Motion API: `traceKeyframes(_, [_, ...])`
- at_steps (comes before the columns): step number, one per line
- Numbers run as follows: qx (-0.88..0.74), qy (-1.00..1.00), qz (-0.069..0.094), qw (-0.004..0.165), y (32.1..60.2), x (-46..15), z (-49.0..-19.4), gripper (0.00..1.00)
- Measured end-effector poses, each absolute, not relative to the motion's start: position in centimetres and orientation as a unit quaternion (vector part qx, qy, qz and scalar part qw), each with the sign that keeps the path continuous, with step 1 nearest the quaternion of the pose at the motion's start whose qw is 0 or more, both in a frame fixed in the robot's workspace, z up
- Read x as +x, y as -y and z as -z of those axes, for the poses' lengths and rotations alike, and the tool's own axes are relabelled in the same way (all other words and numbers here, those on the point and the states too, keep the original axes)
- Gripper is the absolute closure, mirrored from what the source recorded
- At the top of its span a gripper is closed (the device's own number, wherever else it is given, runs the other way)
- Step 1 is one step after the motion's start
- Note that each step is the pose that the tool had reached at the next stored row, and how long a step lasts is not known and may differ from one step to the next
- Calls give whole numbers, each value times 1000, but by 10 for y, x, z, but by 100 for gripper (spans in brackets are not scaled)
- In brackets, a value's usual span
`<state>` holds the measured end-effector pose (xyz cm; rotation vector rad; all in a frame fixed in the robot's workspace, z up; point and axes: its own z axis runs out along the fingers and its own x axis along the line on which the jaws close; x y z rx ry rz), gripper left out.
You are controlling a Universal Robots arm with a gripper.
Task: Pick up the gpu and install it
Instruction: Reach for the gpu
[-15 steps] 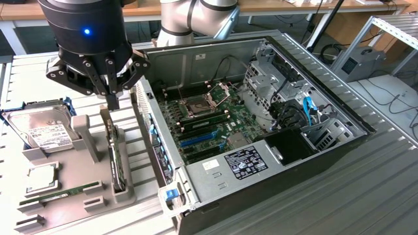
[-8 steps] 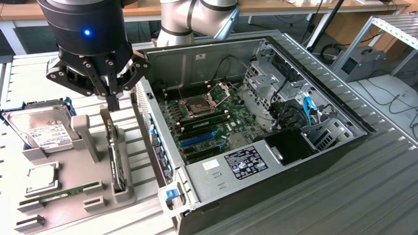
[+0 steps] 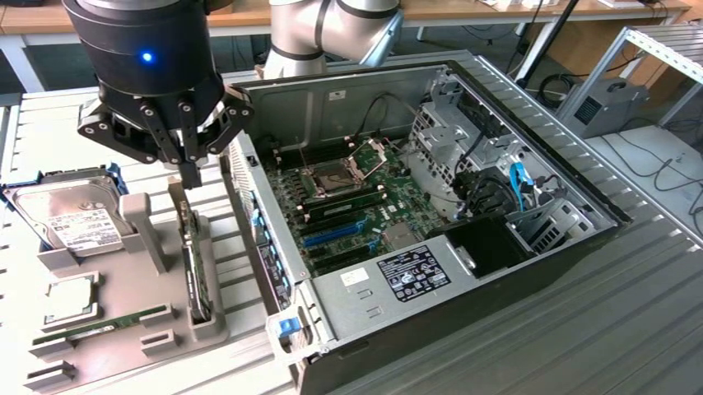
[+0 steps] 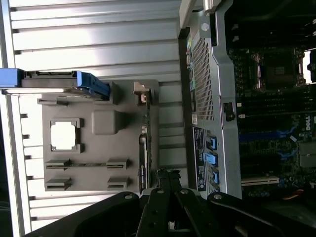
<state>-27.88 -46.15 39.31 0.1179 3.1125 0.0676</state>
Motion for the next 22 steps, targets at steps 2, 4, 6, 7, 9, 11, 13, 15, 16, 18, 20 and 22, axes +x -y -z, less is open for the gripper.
traceKeyframes(2, [38,-999,-22,13,463,-279,-393,89])
traceKeyframes(4, [38,-999,-22,13,464,-279,-393,89])
traceKeyframes(6, [38,-999,-22,13,466,-279,-393,89])
traceKeyframes(7, [38,-999,-22,13,466,-279,-393,89])
traceKeyframes(9, [38,-999,-22,13,469,-279,-393,89])
traceKeyframes(11, [38,-999,-22,13,470,-279,-393,89])
traceKeyframes(13, [38,-999,-22,13,472,-279,-393,89])
traceKeyframes(15, [38,-999,-22,13,473,-279,-393,89])
traceKeyframes(16, [38,-999,-22,13,474,-279,-393,89])
traceKeyframes(18, [38,-999,-22,13,476,-279,-393,89])
traceKeyframes(20, [38,-999,-22,13,478,-279,-393,89])
traceKeyframes(22, [38,-999,-22,13,480,-279,-393,89])
